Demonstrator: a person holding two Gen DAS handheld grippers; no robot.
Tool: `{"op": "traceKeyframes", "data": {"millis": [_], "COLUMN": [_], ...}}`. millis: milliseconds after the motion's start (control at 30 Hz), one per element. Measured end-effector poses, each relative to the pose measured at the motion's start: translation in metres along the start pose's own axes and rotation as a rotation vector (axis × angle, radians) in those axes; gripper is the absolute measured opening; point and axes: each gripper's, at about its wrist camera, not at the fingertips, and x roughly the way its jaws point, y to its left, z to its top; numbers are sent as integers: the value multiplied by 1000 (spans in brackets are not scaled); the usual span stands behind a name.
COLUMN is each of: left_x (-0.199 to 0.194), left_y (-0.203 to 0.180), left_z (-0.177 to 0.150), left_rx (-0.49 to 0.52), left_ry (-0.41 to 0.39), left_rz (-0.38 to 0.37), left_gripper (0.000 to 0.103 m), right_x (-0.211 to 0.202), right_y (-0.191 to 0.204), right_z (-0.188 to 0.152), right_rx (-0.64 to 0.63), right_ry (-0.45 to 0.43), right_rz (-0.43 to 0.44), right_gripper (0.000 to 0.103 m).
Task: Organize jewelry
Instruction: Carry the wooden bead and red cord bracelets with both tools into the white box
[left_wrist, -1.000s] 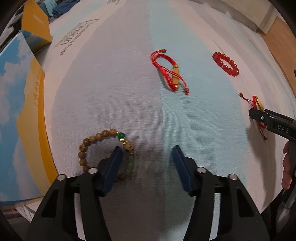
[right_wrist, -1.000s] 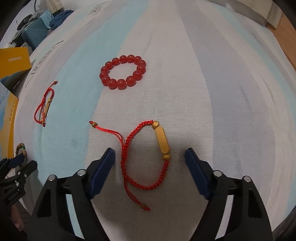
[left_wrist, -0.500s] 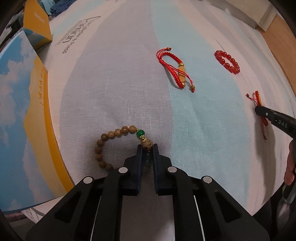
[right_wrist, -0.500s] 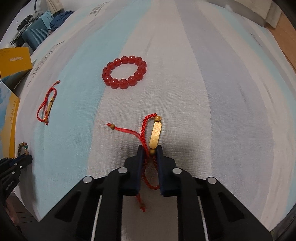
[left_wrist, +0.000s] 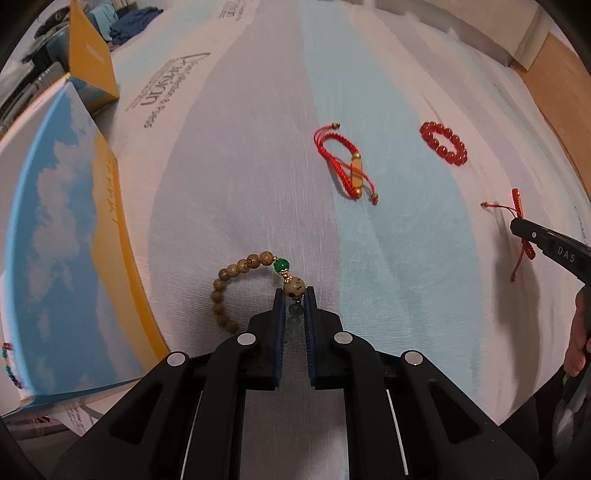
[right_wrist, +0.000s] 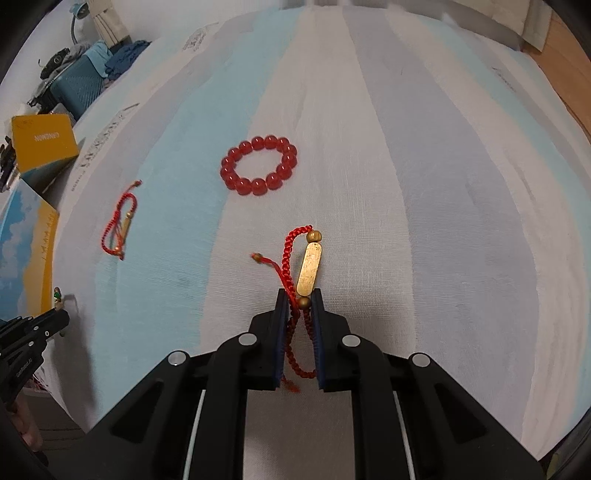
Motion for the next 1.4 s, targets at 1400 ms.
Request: {"op": "traceKeyframes", "data": {"millis": [1400], "left_x": [-152], "left_y": [80], "left_z": [-5], "left_rx": [-96], "left_ry": [-210], "left_rz": [78], "left_gripper": [9], "right_x": [-119], "right_y": [133], "right_z": [12], "right_rx": [-133], "right_ry": [-167], "right_rz": [73], "right_gripper": [11]}}
